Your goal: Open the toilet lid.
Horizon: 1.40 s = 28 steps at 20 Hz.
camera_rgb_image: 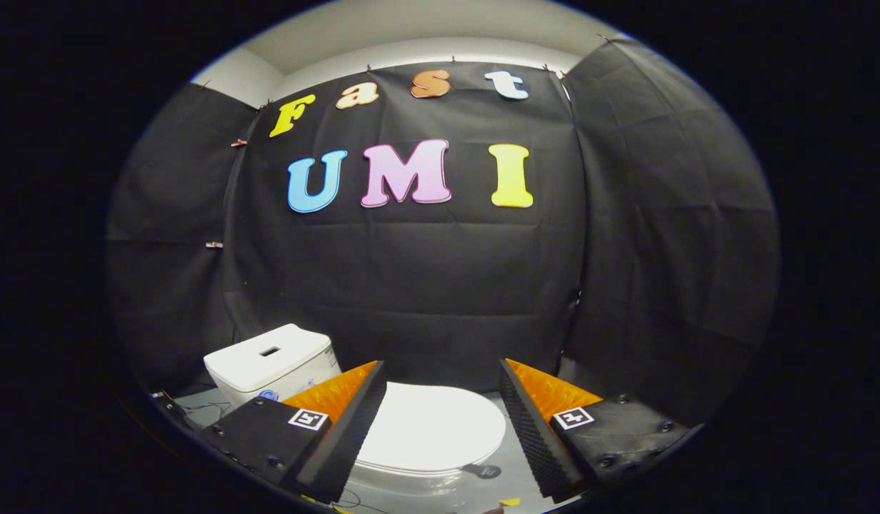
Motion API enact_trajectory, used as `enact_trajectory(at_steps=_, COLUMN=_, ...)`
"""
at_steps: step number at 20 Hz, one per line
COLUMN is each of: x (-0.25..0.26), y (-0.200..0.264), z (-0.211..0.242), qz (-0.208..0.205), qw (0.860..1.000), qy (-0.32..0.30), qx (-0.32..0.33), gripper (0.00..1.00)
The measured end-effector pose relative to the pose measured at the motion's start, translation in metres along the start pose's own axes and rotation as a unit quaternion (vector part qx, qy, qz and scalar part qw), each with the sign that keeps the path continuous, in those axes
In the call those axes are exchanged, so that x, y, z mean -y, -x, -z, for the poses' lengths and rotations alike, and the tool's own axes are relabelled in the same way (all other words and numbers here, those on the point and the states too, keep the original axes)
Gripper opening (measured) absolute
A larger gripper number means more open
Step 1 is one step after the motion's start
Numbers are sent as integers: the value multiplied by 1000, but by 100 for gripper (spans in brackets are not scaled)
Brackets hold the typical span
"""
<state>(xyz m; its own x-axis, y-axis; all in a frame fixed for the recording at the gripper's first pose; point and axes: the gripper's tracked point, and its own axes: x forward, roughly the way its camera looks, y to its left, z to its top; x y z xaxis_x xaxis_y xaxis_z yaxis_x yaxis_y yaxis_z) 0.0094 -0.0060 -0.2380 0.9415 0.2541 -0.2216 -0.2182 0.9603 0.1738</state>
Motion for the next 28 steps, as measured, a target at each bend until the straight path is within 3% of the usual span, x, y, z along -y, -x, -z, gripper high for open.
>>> enact_trajectory(at_steps=5, x=47, y=-15, z=71, qz=-18, qw=993, qy=-93, qx=-64, gripper=99)
enact_trajectory(at_steps=10, x=89, y=-31, z=135, qz=-28, qw=972, qy=-192, qx=-135, gripper=98)
enact_trajectory(at_steps=14, x=127, y=-35, z=201, qz=-5, qw=938, qy=-285, qx=-197, gripper=99)
enact_trajectory(at_steps=21, x=144, y=-39, z=271, qz=-18, qw=876, qy=-421, qx=-235, gripper=99)
enact_trajectory(at_steps=23, x=139, y=-42, z=286, qz=-28, qw=860, qy=-447, qx=-246, gripper=99)
enact_trajectory(at_steps=26, x=132, y=-53, z=312, qz=-31, qw=847, qy=-458, qx=-267, gripper=98)
enact_trajectory(at_steps=28, x=129, y=-67, z=311, qz=-37, qw=827, qy=-490, qx=-273, gripper=97)
